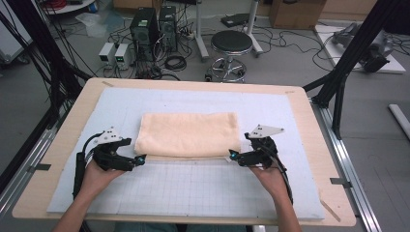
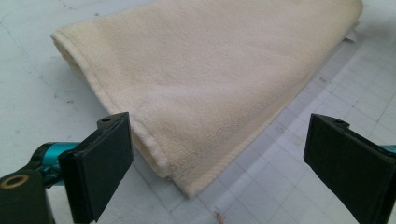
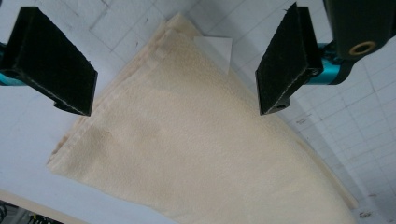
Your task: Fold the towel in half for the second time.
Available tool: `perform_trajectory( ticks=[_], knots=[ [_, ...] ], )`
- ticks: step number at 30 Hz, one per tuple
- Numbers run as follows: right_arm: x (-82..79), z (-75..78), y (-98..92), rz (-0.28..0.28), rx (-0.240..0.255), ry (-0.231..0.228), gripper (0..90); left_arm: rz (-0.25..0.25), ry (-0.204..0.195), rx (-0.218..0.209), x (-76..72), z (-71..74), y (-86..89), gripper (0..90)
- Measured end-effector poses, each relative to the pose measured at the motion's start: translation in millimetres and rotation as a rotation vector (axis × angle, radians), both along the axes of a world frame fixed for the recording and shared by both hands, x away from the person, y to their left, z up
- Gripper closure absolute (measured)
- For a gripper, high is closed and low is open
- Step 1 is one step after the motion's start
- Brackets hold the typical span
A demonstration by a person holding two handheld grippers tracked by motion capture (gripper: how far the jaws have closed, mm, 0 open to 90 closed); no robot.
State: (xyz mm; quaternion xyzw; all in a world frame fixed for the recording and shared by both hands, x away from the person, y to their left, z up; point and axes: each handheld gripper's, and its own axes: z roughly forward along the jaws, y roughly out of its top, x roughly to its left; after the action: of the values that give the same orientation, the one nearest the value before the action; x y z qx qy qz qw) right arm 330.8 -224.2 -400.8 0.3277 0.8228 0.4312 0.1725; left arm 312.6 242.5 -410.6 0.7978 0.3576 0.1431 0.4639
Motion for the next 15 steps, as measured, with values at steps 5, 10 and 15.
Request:
perform_trajectory(
  ticks=[5, 10, 15],
  knots=[
    [-8.9, 0.8, -6.0, -0.019, 0.008, -0.012, 12.0, -0.004, -0.010, 0.001, -3.8, 1.6, 0.1, 8.0],
    [-16.2, -2.1, -11.3, -0.021, 0.005, -0.017, 12.0, -0.005, -0.014, -0.004, -7.9, 2.2, 2.0, 7.8],
    [-22.4, -0.9, -14.9, -0.029, 0.012, -0.024, 12.0, -0.007, -0.015, 0.001, -14.0, 2.3, 5.0, 7.7]
  ],
)
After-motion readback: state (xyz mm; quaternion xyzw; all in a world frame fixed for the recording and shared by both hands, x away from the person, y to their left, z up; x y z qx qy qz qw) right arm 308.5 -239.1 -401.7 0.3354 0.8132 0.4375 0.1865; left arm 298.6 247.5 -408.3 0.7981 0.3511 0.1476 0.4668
